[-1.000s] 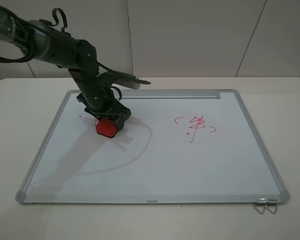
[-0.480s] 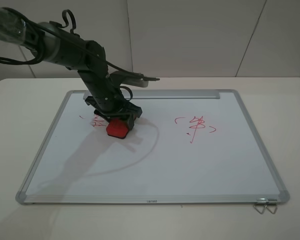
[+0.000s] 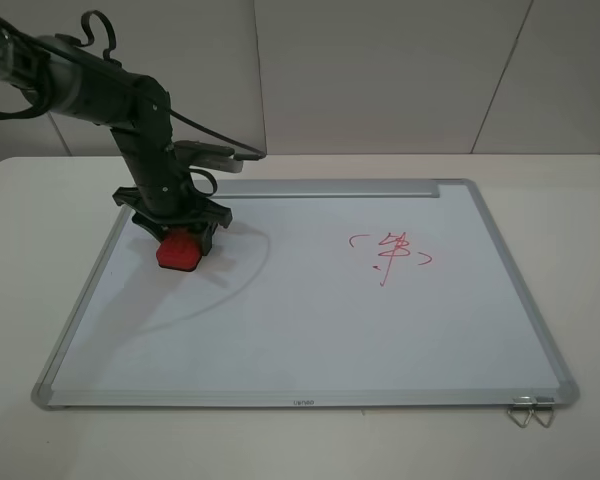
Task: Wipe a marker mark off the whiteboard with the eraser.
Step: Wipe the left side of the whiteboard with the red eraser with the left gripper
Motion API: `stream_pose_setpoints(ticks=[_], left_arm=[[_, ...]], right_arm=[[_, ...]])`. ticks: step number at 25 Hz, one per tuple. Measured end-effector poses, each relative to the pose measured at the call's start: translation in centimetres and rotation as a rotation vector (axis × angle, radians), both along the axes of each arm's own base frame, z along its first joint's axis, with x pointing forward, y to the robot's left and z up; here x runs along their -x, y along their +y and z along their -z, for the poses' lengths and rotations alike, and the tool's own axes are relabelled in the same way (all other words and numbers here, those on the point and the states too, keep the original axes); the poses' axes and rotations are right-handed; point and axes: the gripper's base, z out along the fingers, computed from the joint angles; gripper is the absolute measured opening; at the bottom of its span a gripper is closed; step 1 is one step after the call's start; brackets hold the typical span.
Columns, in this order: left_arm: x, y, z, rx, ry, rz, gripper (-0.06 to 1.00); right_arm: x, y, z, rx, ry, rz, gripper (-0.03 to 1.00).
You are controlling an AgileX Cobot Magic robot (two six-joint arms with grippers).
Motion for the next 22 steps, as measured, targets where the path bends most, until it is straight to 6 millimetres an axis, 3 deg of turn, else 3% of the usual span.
stream_pose_setpoints(ticks=[6, 10, 16, 22], left_arm=[[-1.0, 4.2, 0.0, -0.01, 0.036, -0.112, 0.59], [-1.3, 5.7, 0.0, -0.012, 0.044, -0.15, 0.59], [-1.2, 5.4, 0.0, -0.011, 0.041, -0.144, 0.58], [-0.8, 3.0, 0.0, -0.058, 0.004, -0.015, 0.58]], right_arm=[[0.0, 0.0, 0.0, 0.0, 0.0, 0.0, 0.7], [0.0, 0.0, 0.0, 0.0, 0.0, 0.0, 0.7], [0.0, 0.0, 0.0, 0.0, 0.0, 0.0, 0.7], [0.0, 0.0, 0.0, 0.0, 0.0, 0.0, 0.7]])
